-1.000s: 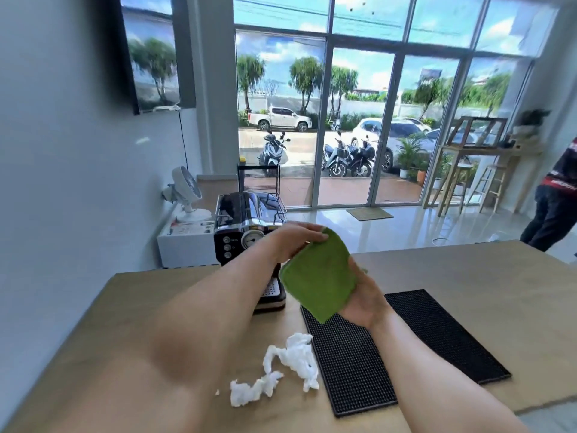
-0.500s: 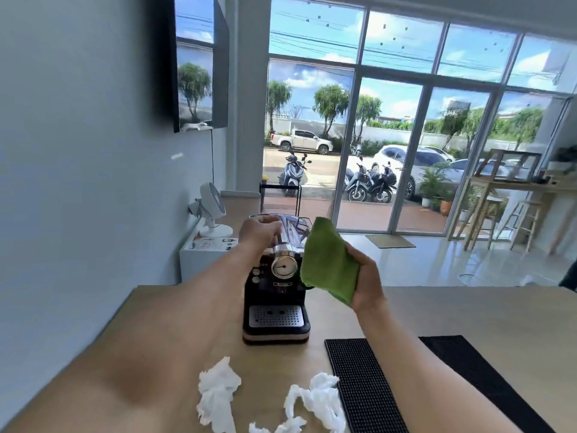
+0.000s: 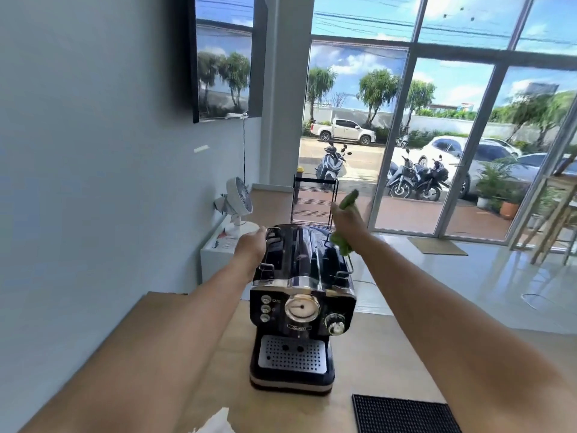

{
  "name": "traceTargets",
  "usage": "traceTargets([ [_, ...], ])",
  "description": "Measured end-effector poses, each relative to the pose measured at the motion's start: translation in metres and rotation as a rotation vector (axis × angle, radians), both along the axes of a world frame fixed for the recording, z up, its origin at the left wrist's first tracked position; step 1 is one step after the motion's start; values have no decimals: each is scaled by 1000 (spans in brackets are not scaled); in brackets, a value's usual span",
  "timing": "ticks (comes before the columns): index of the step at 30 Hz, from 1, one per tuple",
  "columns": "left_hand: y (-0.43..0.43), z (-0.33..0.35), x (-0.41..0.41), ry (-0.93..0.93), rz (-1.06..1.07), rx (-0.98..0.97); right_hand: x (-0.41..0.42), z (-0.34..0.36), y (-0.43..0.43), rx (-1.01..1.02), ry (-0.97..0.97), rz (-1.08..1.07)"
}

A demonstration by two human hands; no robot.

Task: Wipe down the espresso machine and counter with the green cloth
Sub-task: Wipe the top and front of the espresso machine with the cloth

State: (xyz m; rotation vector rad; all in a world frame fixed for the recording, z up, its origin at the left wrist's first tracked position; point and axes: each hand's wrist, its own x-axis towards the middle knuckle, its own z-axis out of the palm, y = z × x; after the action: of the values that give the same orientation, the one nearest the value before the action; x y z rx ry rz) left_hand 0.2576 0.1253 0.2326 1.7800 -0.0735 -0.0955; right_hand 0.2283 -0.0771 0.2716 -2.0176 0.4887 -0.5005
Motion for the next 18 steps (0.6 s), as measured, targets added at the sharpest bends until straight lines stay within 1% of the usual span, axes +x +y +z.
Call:
traceTargets([
  [2,-5,-9,11,0,-5,0,25,-6,9,-93,142,108],
  [4,-7,-19,22,56,-69,4,36,-8,25,-187,303,199],
  [6,-6,-27,31,62,-117,15,55,-13,33,-290,397,258],
  [7,-5,-28,32,51,-131,25,70,-19,31,-285,418,275],
  [9,-5,-29,37,32,-144,33,87,-24,37,-302,433,290],
  [11,-5,-29,38,18,-151,50,77,-16,51,-323,423,297],
  [13,-6,-32,42,-9,-151,74,57,-5,65,-409,404,300],
  [18,-6,-32,44,-58,-138,112,39,-8,63,-482,347,314],
])
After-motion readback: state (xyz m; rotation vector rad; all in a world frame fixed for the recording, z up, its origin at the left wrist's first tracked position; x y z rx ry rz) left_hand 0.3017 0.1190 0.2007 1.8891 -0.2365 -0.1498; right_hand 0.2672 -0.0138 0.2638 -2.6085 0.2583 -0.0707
